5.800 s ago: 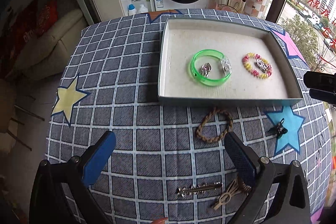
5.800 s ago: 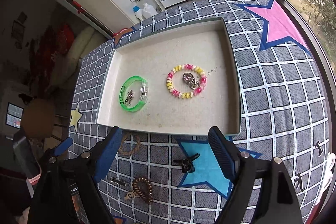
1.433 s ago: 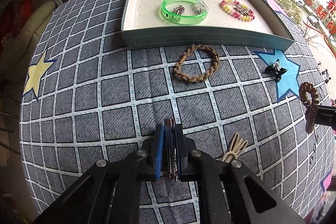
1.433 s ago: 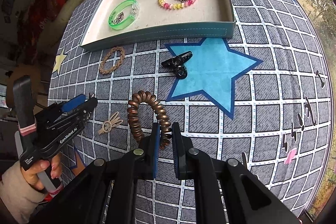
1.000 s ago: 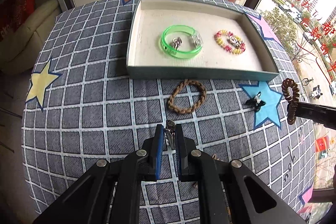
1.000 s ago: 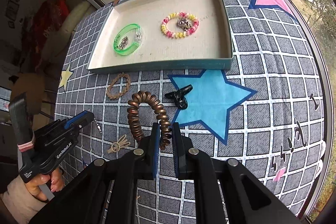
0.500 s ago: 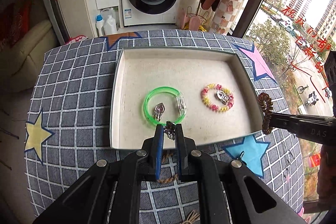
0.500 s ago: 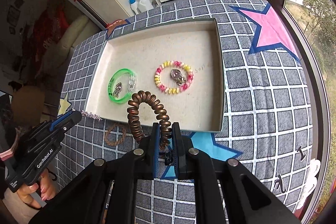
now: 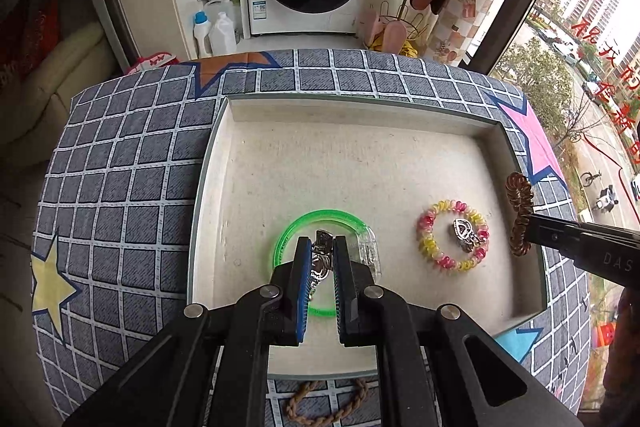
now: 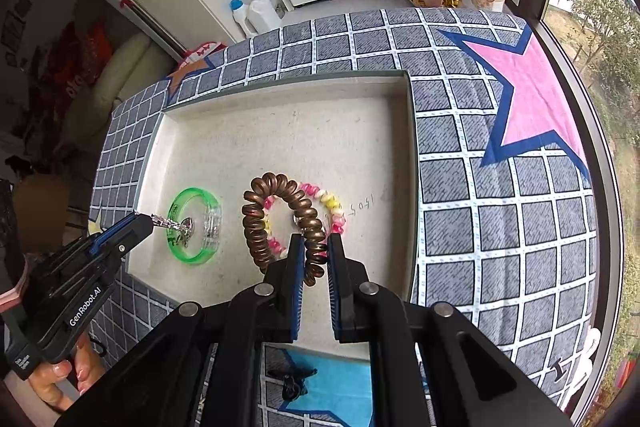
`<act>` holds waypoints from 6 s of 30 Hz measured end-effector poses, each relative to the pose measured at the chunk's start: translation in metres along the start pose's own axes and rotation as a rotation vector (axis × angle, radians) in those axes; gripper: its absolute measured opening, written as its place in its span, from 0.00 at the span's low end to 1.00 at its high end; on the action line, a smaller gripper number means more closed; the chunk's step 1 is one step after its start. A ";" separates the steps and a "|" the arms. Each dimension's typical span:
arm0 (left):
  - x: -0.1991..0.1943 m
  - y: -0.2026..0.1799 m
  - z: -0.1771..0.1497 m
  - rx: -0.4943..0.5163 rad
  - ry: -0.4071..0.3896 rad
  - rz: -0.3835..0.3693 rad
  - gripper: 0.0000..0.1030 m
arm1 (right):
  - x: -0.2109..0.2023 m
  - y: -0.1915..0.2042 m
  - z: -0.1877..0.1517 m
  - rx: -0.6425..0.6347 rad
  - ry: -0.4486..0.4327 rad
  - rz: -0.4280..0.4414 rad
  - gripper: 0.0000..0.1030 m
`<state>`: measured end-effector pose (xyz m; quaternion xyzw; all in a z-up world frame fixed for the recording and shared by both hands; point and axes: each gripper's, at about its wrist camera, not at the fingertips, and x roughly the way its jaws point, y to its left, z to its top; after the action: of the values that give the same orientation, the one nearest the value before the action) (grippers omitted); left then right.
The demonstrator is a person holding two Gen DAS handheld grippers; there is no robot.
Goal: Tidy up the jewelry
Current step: 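Drop the hair clip in the bangle with the left tool while the right drops the hair tie, then withdraw both open tools from the tray toward the bunny clip and black claw clip, then grasp the beige bunny-ear clip with the left tool while the right tool grasps the black claw clip, then carry the bunny clip with the left tool while the right tool carries the claw clip into the tray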
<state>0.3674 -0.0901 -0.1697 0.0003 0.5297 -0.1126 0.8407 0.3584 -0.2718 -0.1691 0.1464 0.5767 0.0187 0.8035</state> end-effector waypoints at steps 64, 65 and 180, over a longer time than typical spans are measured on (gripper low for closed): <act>-0.083 0.031 -0.107 0.070 -0.048 0.111 1.00 | -0.057 0.022 -0.068 0.034 -0.082 0.095 0.84; -0.084 0.031 -0.114 0.075 -0.038 0.109 1.00 | -0.057 0.023 -0.073 0.036 -0.073 0.095 0.84; -0.079 0.005 -0.058 0.024 -0.068 -0.062 0.31 | -0.048 0.021 -0.062 -0.053 -0.030 0.009 0.19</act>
<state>0.2845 -0.0634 -0.1256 -0.0100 0.4994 -0.1448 0.8541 0.2878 -0.2483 -0.1377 0.1278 0.5633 0.0353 0.8155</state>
